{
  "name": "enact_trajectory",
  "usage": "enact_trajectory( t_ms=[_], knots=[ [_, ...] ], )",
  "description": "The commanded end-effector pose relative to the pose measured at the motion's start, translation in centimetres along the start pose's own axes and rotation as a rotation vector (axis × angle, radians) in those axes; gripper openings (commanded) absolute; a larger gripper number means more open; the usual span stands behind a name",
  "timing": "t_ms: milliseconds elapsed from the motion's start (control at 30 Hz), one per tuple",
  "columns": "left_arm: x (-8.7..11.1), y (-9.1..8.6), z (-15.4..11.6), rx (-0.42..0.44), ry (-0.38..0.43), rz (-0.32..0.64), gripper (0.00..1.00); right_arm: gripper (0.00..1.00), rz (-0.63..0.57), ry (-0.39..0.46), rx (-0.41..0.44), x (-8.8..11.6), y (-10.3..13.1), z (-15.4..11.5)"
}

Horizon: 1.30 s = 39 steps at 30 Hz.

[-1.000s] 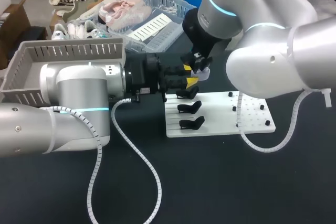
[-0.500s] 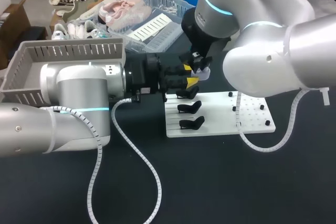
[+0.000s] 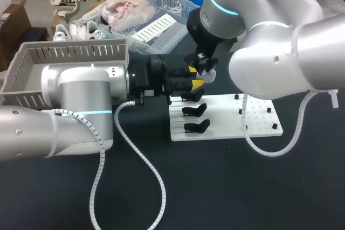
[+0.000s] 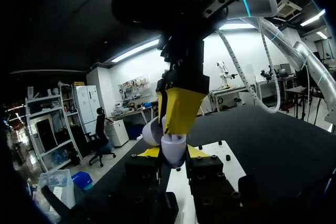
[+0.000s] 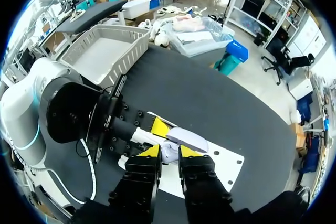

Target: Pick up each earbud case from the left stands, insert the matching earbuds, close the lid, and place the case in the box.

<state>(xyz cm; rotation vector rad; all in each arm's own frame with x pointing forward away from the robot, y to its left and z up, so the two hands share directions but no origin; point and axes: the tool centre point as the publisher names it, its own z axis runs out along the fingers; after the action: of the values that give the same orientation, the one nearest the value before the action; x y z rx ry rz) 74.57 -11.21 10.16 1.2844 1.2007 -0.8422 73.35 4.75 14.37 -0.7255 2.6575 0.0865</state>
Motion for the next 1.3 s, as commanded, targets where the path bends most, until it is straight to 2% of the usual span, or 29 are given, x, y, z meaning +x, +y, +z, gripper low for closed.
enact_trajectory(
  t_ms=[33,167,767,1033,1300],
  knots=[
    [-0.1,-0.32,0.02,-0.01,0.003,0.002,0.0,0.22,0.002,0.0,-0.002,0.04,-0.03,0.11],
    [-0.1,-0.32,0.02,-0.01,0.003,0.002,0.0,0.25,0.004,-0.001,-0.006,0.08,0.01,0.22],
    [-0.1,-0.32,0.02,-0.01,0.003,0.002,0.0,0.24,0.01,-0.005,-0.005,0.05,-0.05,0.01],
    [-0.1,-0.32,0.02,-0.01,0.003,0.002,0.0,0.29,0.016,-0.004,-0.002,0.11,-0.05,-0.06],
    [-0.1,-0.32,0.02,-0.01,0.003,0.002,0.0,0.29,0.019,-0.007,-0.001,0.05,-0.05,-0.3]
  ],
)
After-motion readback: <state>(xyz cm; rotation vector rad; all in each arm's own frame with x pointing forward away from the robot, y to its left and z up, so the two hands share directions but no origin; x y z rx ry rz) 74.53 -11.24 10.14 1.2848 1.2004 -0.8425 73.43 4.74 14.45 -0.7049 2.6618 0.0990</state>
